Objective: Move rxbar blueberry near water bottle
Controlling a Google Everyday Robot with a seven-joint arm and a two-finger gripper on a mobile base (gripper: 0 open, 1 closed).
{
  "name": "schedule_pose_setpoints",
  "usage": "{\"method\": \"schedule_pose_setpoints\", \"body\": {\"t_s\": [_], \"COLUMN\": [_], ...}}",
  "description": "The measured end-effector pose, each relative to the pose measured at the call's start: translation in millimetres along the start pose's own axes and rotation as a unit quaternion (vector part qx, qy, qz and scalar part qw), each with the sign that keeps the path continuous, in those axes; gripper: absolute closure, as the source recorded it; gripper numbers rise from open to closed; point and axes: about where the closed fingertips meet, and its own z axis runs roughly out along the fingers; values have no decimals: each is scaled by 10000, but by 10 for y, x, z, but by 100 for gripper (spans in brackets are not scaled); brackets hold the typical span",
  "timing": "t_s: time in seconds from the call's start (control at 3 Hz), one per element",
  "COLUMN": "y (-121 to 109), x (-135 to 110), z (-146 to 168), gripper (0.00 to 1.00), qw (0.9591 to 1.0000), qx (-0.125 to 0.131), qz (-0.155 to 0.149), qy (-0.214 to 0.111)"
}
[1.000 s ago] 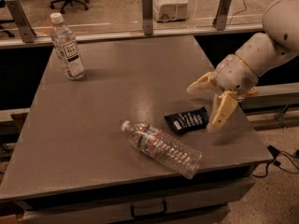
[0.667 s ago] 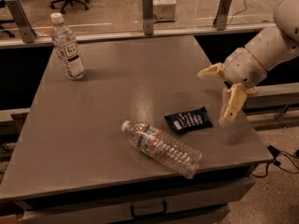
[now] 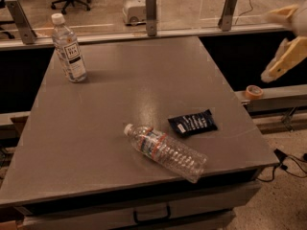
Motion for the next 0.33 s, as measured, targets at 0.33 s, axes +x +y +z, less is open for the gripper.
{"method": "schedule_pose_setpoints", "body": {"t_s": [0.33], "y": [-92], "x": [-80], "z": [-73], "gripper": [0], "qw": [9998], "qx": [148], "qz": [-69], "qy": [-66]}}
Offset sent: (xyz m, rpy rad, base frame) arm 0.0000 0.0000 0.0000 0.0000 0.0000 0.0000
